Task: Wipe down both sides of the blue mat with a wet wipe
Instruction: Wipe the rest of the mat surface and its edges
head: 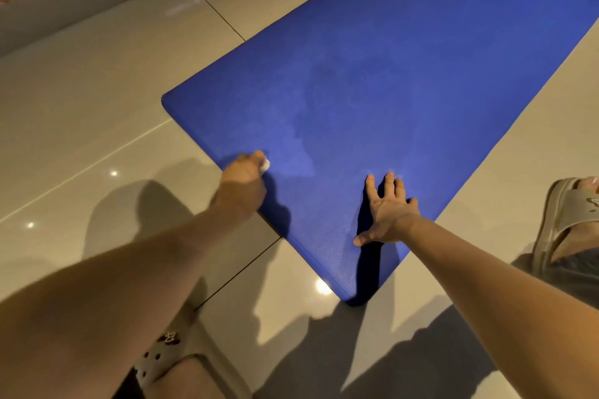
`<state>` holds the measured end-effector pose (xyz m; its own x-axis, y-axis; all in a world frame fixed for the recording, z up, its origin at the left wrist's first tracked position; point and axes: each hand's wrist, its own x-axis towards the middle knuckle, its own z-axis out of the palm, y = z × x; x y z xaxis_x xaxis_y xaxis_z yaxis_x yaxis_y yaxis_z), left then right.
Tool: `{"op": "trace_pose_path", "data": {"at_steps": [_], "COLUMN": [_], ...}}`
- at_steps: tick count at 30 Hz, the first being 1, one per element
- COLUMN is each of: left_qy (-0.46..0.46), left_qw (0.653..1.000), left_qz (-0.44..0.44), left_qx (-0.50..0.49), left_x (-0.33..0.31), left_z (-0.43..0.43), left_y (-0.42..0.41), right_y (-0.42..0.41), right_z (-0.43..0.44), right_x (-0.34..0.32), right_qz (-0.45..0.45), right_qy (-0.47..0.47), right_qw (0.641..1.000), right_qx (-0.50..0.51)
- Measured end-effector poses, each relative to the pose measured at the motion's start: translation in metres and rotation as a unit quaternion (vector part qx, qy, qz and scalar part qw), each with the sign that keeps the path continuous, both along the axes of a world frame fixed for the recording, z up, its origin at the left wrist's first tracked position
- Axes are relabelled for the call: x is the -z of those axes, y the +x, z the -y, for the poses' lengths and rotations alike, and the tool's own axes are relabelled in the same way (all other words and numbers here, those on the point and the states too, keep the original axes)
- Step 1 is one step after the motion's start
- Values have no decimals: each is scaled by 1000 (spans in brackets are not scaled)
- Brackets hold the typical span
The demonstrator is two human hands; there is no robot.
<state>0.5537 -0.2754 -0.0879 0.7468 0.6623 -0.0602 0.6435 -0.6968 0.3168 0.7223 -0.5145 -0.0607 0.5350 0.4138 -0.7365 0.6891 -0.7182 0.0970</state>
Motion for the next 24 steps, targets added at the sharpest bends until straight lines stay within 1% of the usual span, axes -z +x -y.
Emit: {"op": "trace_pose_path", "data": {"at_steps": [1,2,4,6,7,9,10,11,13,14,16,17,19,21,22,24], "left_qy": [6,-23,-95,-113,-98,-41,-22,-24,-19,-20,-37,-43,-42,-41,-46,-81], "left_qw": [1000,998,986,969,963,953,957,968,991,997,998,997,998,999,998,993], "left_qz": [11,11,-19,-27,-30,-12,-10,-15,-5,-19,-58,-66,-26,9,15,-10], "left_qx": [25,61,138,219,249,299,290,251,132,72,0,-21,-26,9,33,79], "left_x": [0,0,-3,-10,-6,2,2,1,0,-2,-7,-11,-11,-9,-9,-14], "left_z": [21,45,97,133,133,110,91,71,33,20,14,19,39,67,86,128], "left_y": [1,2,-1,-7,-10,-11,-10,-9,-7,-5,-2,-1,-1,0,3,7], "right_y": [0,-1,-3,-5,-4,-5,-5,-6,-5,-4,-1,-2,-6,-9,-9,-4], "right_z": [0,0,1,1,2,4,6,9,14,17,25,31,43,53,56,62], "right_x": [-1,-2,-3,-5,-5,-4,-4,-3,-3,-4,-4,-4,-2,2,2,2], "right_qz": [0,2,9,17,20,17,16,16,12,15,40,55,67,52,41,16], "right_qy": [5,8,12,18,24,35,43,53,74,83,96,97,85,74,72,71], "right_qw": [1000,1000,1000,1000,999,999,999,998,997,996,993,991,987,990,993,995], "right_qx": [2,3,7,15,16,16,17,21,31,32,47,71,117,105,89,65]}}
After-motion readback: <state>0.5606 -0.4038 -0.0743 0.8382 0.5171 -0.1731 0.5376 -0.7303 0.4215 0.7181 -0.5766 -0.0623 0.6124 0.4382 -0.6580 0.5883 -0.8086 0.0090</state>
